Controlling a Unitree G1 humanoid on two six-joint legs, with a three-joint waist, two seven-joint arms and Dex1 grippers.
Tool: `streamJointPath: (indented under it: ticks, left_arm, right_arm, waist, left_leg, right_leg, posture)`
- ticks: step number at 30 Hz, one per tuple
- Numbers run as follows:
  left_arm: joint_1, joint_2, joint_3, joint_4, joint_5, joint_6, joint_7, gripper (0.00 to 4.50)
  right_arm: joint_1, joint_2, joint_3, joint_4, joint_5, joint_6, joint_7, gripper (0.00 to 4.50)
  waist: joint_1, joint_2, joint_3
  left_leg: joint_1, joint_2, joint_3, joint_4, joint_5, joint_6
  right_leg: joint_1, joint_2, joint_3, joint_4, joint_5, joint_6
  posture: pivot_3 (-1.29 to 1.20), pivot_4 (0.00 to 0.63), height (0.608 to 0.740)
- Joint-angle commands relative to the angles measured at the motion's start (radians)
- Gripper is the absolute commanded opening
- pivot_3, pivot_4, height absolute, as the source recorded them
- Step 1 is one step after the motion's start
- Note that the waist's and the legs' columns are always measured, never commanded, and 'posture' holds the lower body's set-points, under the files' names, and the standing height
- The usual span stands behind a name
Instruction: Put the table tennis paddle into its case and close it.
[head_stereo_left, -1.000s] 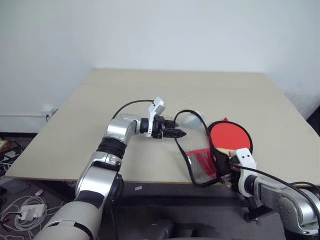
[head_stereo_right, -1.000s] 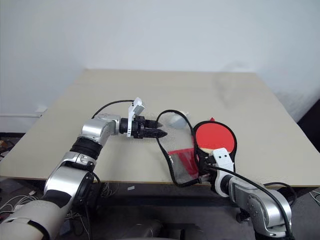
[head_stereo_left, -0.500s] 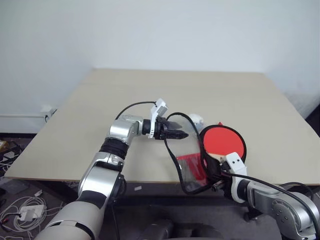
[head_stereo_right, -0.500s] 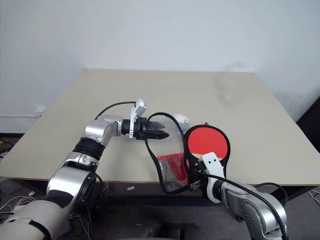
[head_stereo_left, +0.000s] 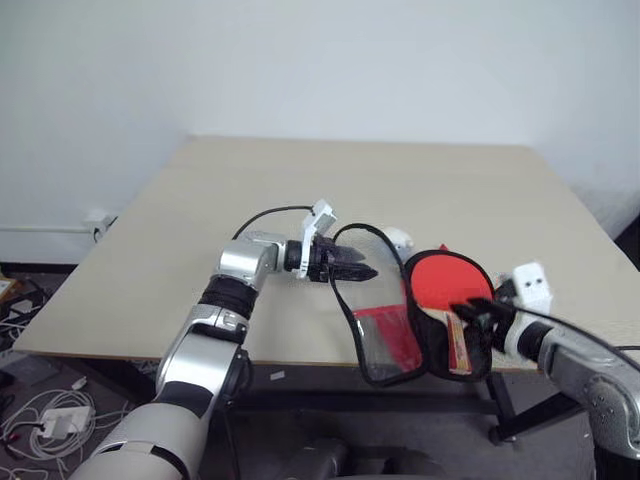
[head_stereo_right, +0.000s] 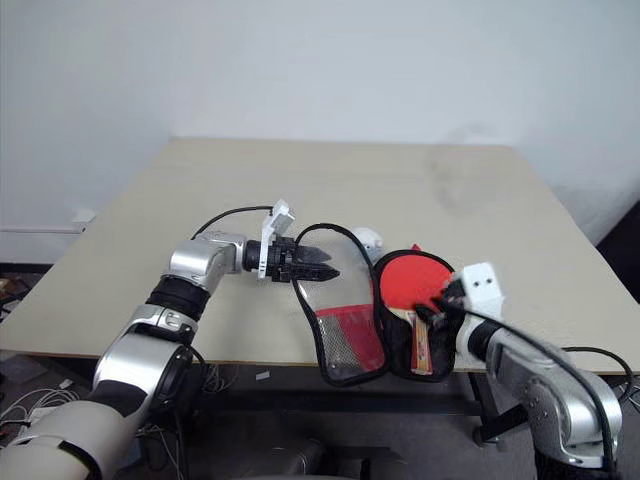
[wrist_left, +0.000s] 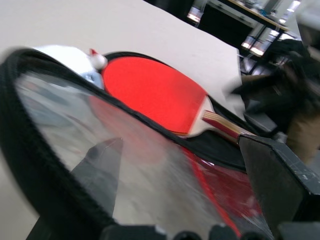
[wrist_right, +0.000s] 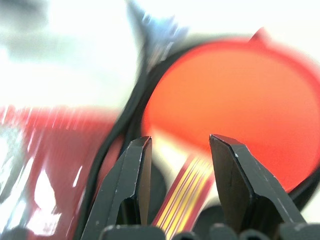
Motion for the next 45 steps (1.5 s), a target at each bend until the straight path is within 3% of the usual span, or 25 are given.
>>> streamJointPath:
  ticks: [1, 9, 12, 16, 23, 33, 40, 45]
  left_arm:
    - [-0.026, -0.035, 0.007, -0.082, -0.062, 0.064, -0.03, 3.9]
    - [-0.084, -0.137, 0.051, -0.062, -0.121, 0.119, 0.039, 3.9]
    - [-0.073, -0.189, 0.031, -0.068, -0.122, 0.109, 0.051, 3.9]
    - [-0.062, -0.304, 0.03, 0.03, -0.091, 0.072, 0.156, 3.9]
    - [-0.062, -0.381, 0.078, 0.131, -0.085, 0.015, 0.283, 3.9]
    - [-0.023, -0.385, 0.055, 0.152, -0.044, -0.054, 0.375, 3.9]
    - [0.051, -0.38, -0.043, 0.183, 0.12, -0.373, 0.46, 3.9]
    - [0.047, -0.382, -0.037, 0.215, 0.127, -0.391, 0.432, 3.9]
  right_arm:
    - [-0.076, 0.059, -0.119, 0.072, -0.001, -0.08, -0.086, 1.97]
    - [-0.122, 0.146, -0.212, 0.085, 0.044, -0.204, -0.148, 1.97]
    - [-0.165, 0.173, -0.301, 0.109, 0.08, -0.254, -0.211, 1.97]
    - [-0.166, 0.178, -0.331, 0.135, 0.073, -0.339, -0.244, 1.97]
    - [-0.18, 0.182, -0.361, 0.185, 0.111, -0.412, -0.302, 1.97]
    - [-0.133, 0.173, -0.262, 0.197, 0.068, -0.452, -0.318, 1.97]
    - [-0.138, 0.189, -0.226, 0.219, -0.002, -0.576, -0.352, 1.97]
    - [-0.165, 0.188, -0.232, 0.255, -0.019, -0.622, -0.4, 1.97]
  waist:
    - [0.004, 0.0, 0.0]
    - [0.007, 0.001, 0.0]
    - [0.003, 0.001, 0.0]
    - [0.005, 0.002, 0.0]
    - [-0.009, 0.005, -0.001]
    - [-0.011, 0.006, -0.001]
    - [-0.01, 0.006, -0.001]
    - [-0.009, 0.007, -0.001]
  left_leg:
    - [0.0, 0.0, 0.0, 0.0, 0.0, 0.0]
    - [0.0, 0.0, 0.0, 0.0, 0.003, -0.005]
    - [0.0, 0.0, 0.0, 0.0, 0.003, -0.005]
    - [0.0, -0.001, 0.0, 0.0, 0.004, -0.006]
    - [0.0, 0.0, 0.001, -0.001, 0.004, -0.006]
    - [0.0, 0.0, 0.001, -0.001, 0.004, -0.006]
    - [0.0, 0.0, 0.001, -0.001, 0.004, -0.006]
    - [0.0, 0.0, 0.001, -0.001, 0.004, -0.006]
  right_leg:
    - [0.0, 0.0, 0.0, 0.0, 0.0, 0.0]
    - [0.0, 0.0, 0.001, 0.0, 0.0, 0.0]
    - [0.0, 0.0, 0.001, 0.001, 0.0, 0.0]
    - [0.0, 0.0, 0.001, 0.0, 0.0, 0.0]
    - [-0.001, 0.0, 0.001, 0.001, 0.0, 0.0]
    - [-0.001, 0.0, 0.001, 0.001, 0.0, 0.0]
    - [-0.001, 0.0, 0.002, 0.001, 0.0, 0.0]
    - [-0.001, 0.0, 0.001, 0.001, 0.0, 0.0]
  posture:
    - [0.0, 0.0, 0.74]
    - [0.0, 0.0, 0.74]
    - [0.0, 0.0, 0.74]
    - [0.0, 0.0, 0.74]
    - [0.0, 0.0, 0.74]
    - [0.0, 0.0, 0.74]
    - [0.0, 0.0, 0.74]
    - [0.0, 0.0, 0.74]
